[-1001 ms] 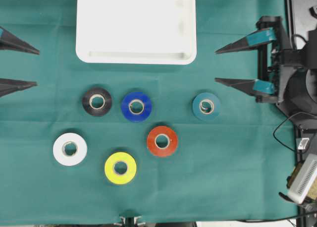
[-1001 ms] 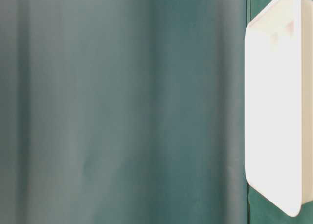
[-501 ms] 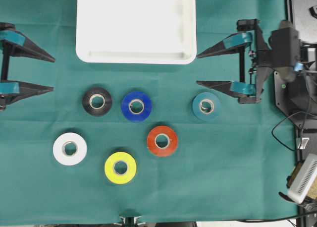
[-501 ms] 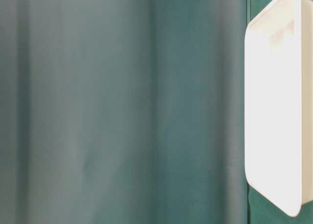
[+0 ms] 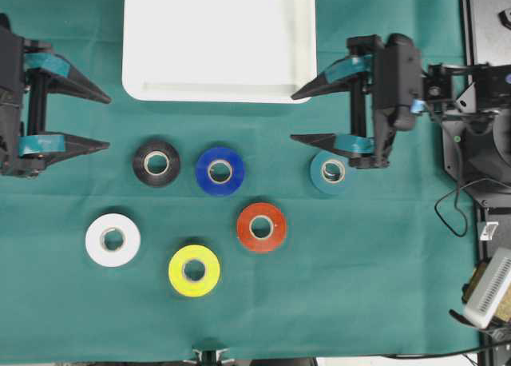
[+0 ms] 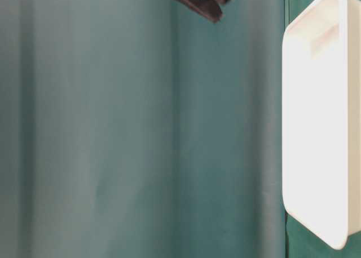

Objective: Put the tape alternately from left to right into the white case.
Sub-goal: 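Move both grippers inward toward the tape rolls, opening them, then lower the right gripper over the red tape roll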

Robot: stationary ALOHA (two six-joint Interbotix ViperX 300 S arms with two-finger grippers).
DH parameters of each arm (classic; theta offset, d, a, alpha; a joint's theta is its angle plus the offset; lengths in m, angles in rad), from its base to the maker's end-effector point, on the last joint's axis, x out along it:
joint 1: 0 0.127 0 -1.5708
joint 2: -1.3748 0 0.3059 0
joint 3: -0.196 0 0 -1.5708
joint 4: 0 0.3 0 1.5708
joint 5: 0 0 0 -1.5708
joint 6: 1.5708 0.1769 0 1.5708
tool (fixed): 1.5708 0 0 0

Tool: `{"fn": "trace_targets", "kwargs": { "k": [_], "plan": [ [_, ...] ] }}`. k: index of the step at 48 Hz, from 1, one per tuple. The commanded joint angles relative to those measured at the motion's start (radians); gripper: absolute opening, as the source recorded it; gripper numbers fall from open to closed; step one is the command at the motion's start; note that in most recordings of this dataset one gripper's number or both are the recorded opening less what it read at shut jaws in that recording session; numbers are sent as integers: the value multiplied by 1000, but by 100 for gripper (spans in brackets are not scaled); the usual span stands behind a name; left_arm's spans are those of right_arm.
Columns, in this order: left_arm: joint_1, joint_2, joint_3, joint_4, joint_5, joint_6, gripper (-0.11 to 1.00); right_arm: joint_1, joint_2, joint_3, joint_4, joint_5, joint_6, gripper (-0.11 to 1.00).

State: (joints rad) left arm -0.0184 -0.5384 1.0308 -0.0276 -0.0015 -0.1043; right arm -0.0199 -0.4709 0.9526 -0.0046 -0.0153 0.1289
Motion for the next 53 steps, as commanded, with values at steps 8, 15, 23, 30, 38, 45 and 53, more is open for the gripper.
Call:
{"fn": "trace_targets", "kwargs": {
  "k": [8, 15, 23, 30, 38, 45, 53],
  "plan": [
    [11, 81, -92, -3, 114, 2, 86, 0, 78, -86, -2, 69, 43, 67],
    [11, 118, -109, -2, 132, 3, 86, -2, 115, -104, -2, 71, 43, 67],
    [11, 117, -107, -2, 135, 3, 86, 0, 132, -123, -2, 77, 41, 67],
    [11, 109, -104, -2, 135, 3, 86, 0, 133, -123, -3, 77, 43, 67],
    [9, 101, -101, -2, 137, 2, 86, 20, 132, -121, -3, 77, 48, 67],
    [11, 97, -92, -2, 143, 2, 86, 67, 132, -124, -3, 75, 51, 67],
    [11, 97, -83, -2, 143, 2, 86, 138, 133, -121, -2, 66, 52, 67]
  ]
}}
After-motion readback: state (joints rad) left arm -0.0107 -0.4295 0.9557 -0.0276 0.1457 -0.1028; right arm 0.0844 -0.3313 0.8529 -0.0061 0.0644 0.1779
